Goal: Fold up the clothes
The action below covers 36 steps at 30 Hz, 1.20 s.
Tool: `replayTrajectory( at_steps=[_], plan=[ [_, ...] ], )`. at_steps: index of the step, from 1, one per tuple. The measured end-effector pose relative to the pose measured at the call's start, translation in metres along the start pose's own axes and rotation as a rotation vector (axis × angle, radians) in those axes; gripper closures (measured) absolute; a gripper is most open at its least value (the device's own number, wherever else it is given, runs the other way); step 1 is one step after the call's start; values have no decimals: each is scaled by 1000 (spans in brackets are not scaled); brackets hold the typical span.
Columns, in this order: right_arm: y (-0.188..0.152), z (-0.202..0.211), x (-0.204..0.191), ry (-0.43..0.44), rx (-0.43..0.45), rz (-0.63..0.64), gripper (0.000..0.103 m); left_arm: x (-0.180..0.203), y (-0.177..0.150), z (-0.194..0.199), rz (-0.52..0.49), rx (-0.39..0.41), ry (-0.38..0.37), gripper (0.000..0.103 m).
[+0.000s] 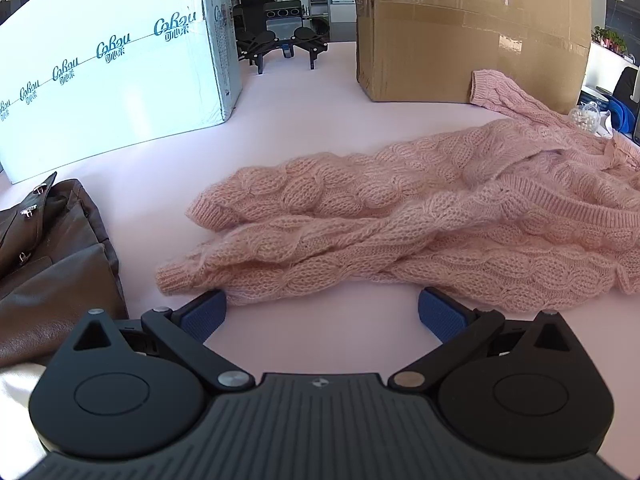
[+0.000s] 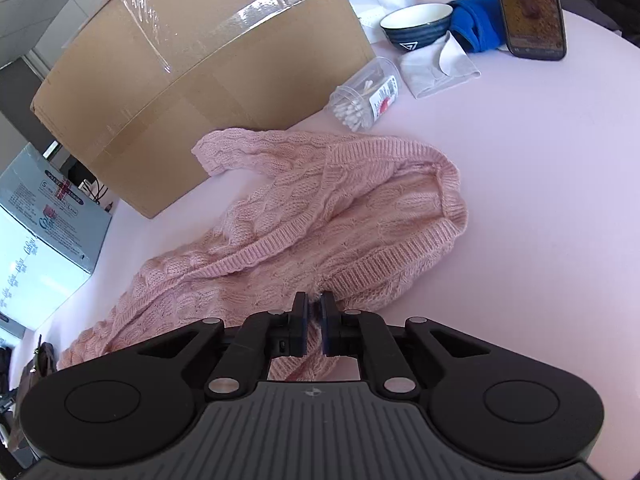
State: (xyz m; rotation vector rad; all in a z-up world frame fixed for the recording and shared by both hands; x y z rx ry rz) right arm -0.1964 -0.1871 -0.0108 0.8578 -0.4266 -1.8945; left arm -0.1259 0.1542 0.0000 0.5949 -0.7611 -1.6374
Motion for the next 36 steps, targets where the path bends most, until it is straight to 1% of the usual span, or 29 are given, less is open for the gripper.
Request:
replayTrajectory(
  at_steps=[2,6,10,12,14,15,17,18,20,22,23,25,26,27,28,29,30,31,32,33,36],
  plan=[
    [8,-7,-7,-14,11,23,99,0,0,0,-2,1,2,0],
    [26,-13,-23,-24,69,58,99,2,0,1,-19,11,12,0],
    [36,-24,-36,-33,74,85,99,2,0,3,-23,8,13,0],
    [38,-32,-42,-34,70,97,99,7,0,8,-60,31,8,2],
    [43,-43,-46,-22,64,81,99,22,-3,21,-143,89,-57,2],
    [47,-49,-48,-21,65,69,99,32,-4,31,-194,122,-109,2],
    [55,-62,-48,-39,59,65,99,52,-7,46,-271,161,-196,2],
    [58,-71,-46,-53,44,67,99,68,-7,55,-312,164,-252,2],
    [61,-93,-38,-76,-28,64,99,100,-5,64,-380,155,-343,2],
    [61,-103,-33,-63,-60,55,99,145,2,64,-449,130,-454,2],
    [61,-104,-33,-54,-60,58,99,177,6,57,-499,105,-478,2],
    [62,-100,-34,-40,-70,81,99,209,10,44,-547,100,-456,2],
    [63,-96,-33,-16,-81,89,97,222,12,35,-549,97,-448,3],
    [63,-88,-30,23,-89,83,96,231,14,23,-526,70,-466,4],
    [63,-81,-26,68,-92,70,90,232,12,10,-495,18,-489,4],
    [63,-71,-21,138,-99,59,82,230,11,-2,-464,-39,-512,4],
    [60,-59,-16,239,-122,54,78,229,9,-14,-432,-95,-535,5],
    [54,-49,-13,314,-152,58,68,224,9,-17,-419,-80,-555,5],
    [47,-41,-12,358,-178,68,65,218,10,-17,-411,-70,-576,5],
    [39,-33,-11,382,-194,85,65,210,13,-18,-373,-80,-612,5],
    [4,-10,-11,395,-211,174,65,196,22,-25,-245,-118,-689,5]
  ],
)
Point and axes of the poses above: each gripper's, at about its wrist camera, not at the fingertips, and z roughly against the way its jaws point, x to its right, y to its top, the point moved 4 cm from there along -z, roughly the way its jaws point, and after that the axes turned 5 degrees about z, right-handed, at the moved point
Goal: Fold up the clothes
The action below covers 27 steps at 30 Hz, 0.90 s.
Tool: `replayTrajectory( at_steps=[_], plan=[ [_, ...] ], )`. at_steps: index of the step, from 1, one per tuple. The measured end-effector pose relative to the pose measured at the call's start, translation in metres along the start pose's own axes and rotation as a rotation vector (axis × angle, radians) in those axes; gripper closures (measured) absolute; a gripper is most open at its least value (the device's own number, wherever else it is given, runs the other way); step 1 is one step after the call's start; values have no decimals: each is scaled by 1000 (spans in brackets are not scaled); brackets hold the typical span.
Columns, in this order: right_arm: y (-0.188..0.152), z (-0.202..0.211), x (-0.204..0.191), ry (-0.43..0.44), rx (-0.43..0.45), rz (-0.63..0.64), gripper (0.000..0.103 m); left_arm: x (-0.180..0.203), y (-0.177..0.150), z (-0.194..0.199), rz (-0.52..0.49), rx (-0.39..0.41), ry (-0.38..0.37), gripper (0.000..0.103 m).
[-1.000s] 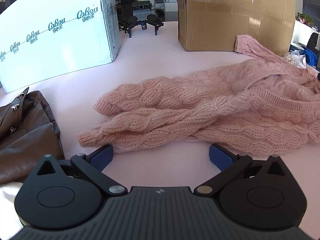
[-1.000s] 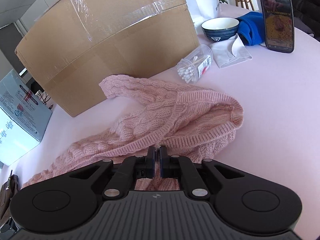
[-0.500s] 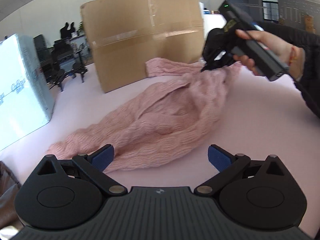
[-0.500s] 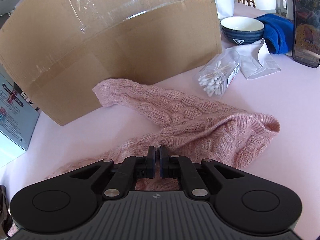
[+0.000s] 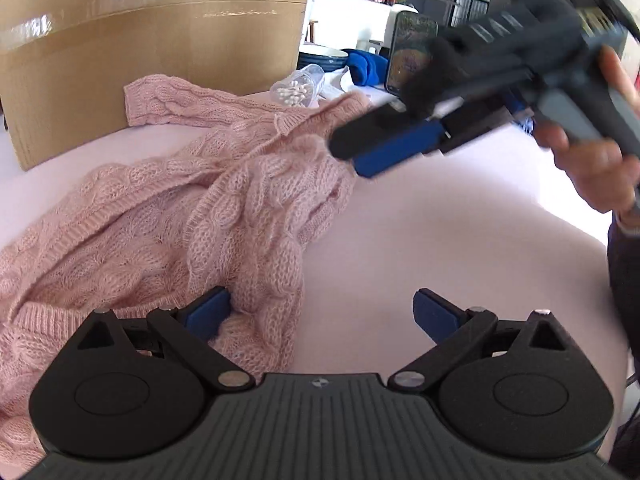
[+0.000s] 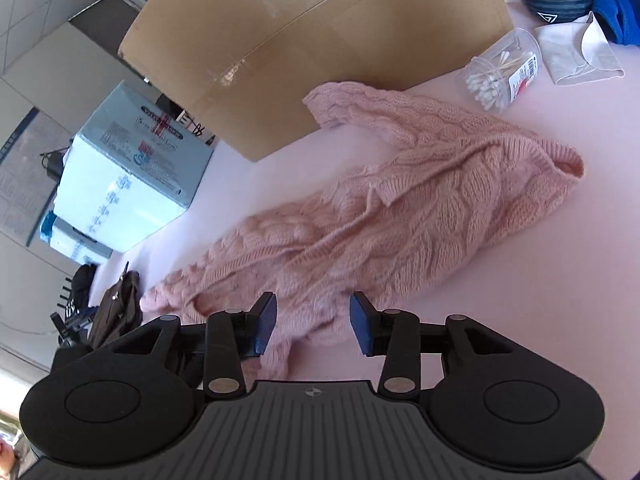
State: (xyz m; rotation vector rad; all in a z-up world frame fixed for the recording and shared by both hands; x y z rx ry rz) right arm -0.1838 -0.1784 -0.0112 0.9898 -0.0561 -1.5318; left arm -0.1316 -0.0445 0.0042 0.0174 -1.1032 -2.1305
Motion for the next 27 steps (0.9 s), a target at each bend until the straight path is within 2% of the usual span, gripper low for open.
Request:
replayTrajectory(
  at_steps=[2,5,8,13,20,22,27],
  plan=[
    [-16,1,-4,-13,-15,2,71,-2,1,0,14,-3,-14,5],
    [-25,-11,-1,-71,-31,-96,82,5,-2,-1,-43,-3,12,5],
    [-24,-22,4,-105,0,-204,82,13,-8,-2,-110,-2,53,5],
    [-24,-34,1,-110,24,-283,82,21,-16,-6,-211,3,115,5],
    [-20,-34,-1,-200,103,-343,80,22,-19,-4,-208,18,132,4],
    [-19,-37,-2,-231,111,-336,83,23,-19,-4,-208,20,137,4],
    [-22,-41,1,-212,115,-326,88,23,-20,-4,-205,21,142,4]
  ],
)
Point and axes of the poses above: each gripper's, at about its wrist camera, not at the fingertips, and z roughly against the way its jaws point, x to its right, y to its top, the point moved 4 cm from there along -z, roughly the way its jaws point, and after that the axes turned 5 degrees about z, right-handed, at the moved point
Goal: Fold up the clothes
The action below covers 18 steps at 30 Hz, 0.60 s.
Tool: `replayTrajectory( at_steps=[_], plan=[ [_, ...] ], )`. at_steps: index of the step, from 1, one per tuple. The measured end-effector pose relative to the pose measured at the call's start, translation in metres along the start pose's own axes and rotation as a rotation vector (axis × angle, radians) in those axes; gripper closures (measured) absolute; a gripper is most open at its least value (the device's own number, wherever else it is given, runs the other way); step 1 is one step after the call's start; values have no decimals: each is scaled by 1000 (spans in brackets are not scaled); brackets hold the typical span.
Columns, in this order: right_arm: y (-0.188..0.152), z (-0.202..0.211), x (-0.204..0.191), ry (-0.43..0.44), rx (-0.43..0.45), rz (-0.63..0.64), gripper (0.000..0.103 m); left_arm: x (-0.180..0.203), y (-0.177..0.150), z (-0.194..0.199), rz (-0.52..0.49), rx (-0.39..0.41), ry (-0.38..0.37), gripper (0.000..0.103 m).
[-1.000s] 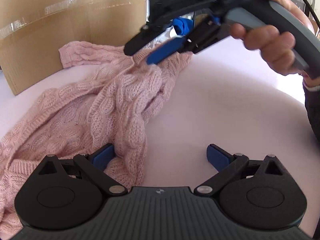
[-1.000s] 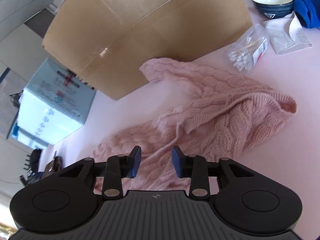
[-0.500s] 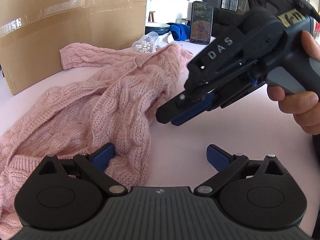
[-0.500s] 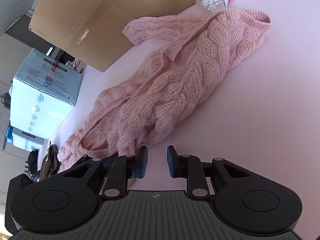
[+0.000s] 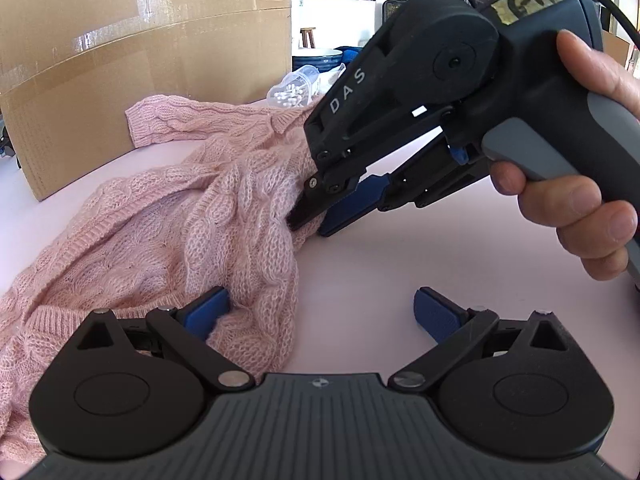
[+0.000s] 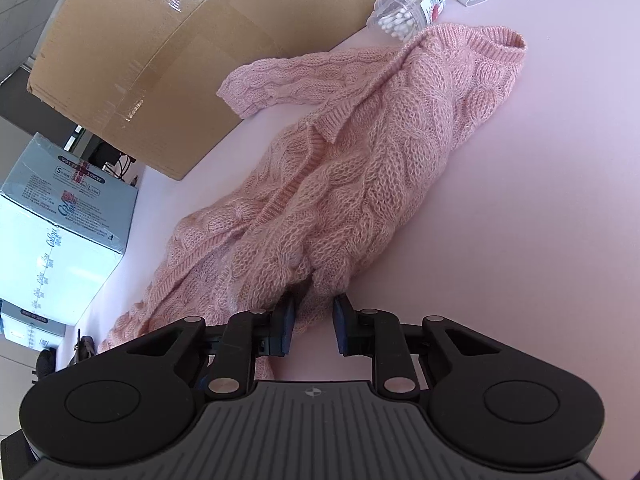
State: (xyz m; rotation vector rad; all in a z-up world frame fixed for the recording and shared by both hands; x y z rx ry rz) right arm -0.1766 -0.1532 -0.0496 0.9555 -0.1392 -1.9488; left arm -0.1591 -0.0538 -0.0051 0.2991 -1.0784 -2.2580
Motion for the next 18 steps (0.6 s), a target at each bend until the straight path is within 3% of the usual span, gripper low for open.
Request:
replayTrajectory(
  at_steps=[8,18],
  plan=[
    [-3,14,7,6,63,2,96,-1,-1,-1,6,-8,20,1],
    [-16,38,14,-5,113,58,98,-13,0,5,78,-67,90,1]
  ],
)
Point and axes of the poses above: each gripper's, at about its wrist camera, not at the fingertips, and z roughly against the way its jaws point, x to its right, y to its top, the point moved 4 cm from there along -z, roughly the way its jaws point, and after that the axes turned 5 degrees about z, right-handed, at the moved point
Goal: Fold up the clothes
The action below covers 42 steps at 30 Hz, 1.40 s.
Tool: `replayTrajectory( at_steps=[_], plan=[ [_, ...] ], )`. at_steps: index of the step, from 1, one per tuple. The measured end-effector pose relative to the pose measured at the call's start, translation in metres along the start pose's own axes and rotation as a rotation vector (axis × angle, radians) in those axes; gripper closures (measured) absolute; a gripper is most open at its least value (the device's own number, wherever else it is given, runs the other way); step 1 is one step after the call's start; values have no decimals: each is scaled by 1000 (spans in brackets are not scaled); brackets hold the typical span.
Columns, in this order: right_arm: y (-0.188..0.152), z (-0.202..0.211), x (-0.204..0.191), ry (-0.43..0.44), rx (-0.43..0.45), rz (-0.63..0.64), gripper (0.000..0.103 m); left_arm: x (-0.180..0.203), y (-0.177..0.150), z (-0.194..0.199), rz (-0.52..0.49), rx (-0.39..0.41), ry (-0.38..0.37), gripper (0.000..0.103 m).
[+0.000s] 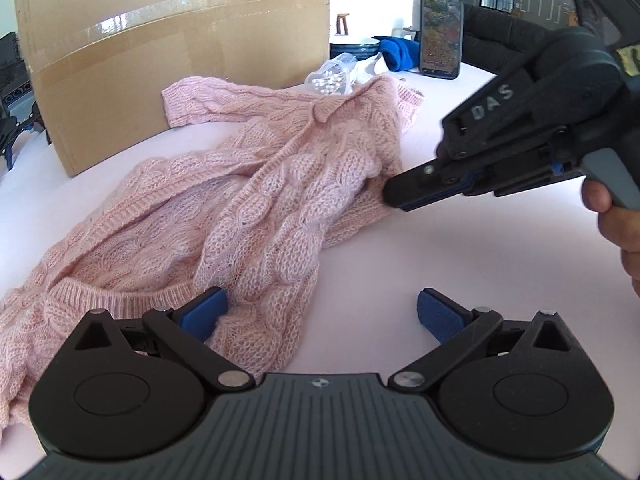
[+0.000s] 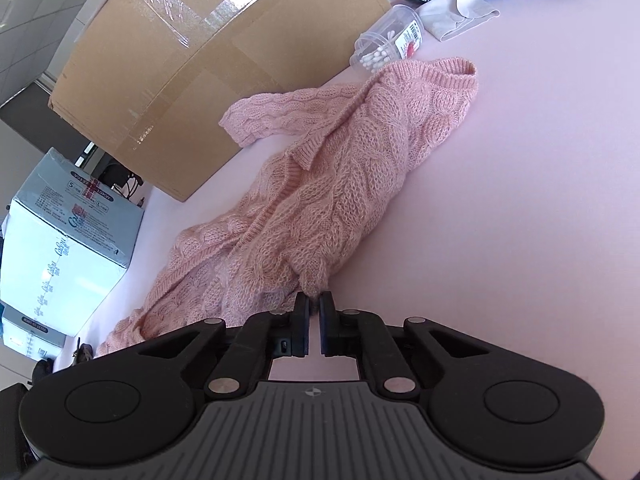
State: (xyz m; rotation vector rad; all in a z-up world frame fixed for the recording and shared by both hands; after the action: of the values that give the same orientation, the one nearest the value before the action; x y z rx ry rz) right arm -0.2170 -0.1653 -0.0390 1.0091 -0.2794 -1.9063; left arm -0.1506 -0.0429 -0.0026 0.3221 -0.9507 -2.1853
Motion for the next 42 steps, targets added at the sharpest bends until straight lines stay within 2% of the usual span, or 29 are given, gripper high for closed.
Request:
replayTrajectory(
  at_steps=[4,7,9,13,19,24,28,30,32,35,42],
  plan=[
    [7,25,0,-25,30,121,98,-3,-3,6,9,-16,-2,1],
    [18,47,8,-81,70,149,98,-3,-5,10,16,-30,-3,1],
    [25,61,13,-87,76,166,98,-3,-5,13,30,-44,-11,1],
    [32,83,19,-83,84,174,98,-11,-2,21,122,-50,-38,1],
    [5,64,13,-51,-24,210,98,-31,-1,23,246,-61,-60,1],
    [-11,42,-11,-14,-111,268,98,-32,-3,24,237,-60,-69,0],
    [-12,45,-22,13,-140,304,98,-21,-8,25,154,-46,-32,0],
    [-11,49,-22,4,-166,326,98,-17,-11,25,110,-42,-12,0],
    [-9,57,-20,-56,-185,366,98,-15,-13,25,82,-38,0,0],
    [-8,71,-15,-126,-180,420,98,-16,-13,27,97,-34,-4,0],
    [-17,75,-9,-87,-183,420,98,-34,-10,26,216,-28,-13,0]
  ],
)
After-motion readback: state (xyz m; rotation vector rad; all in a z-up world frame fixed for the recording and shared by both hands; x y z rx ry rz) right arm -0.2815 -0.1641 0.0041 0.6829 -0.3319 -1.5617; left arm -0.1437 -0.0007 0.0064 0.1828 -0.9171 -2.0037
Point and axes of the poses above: each gripper's, at about its wrist camera, not at the fingertips, and z roughly against the way its jaws point, x to its right, y to its top, the point moved 4 cm from there along -z, roughly the way its jaws point, and after that the axes turned 5 degrees about z, right-handed, at the moved point
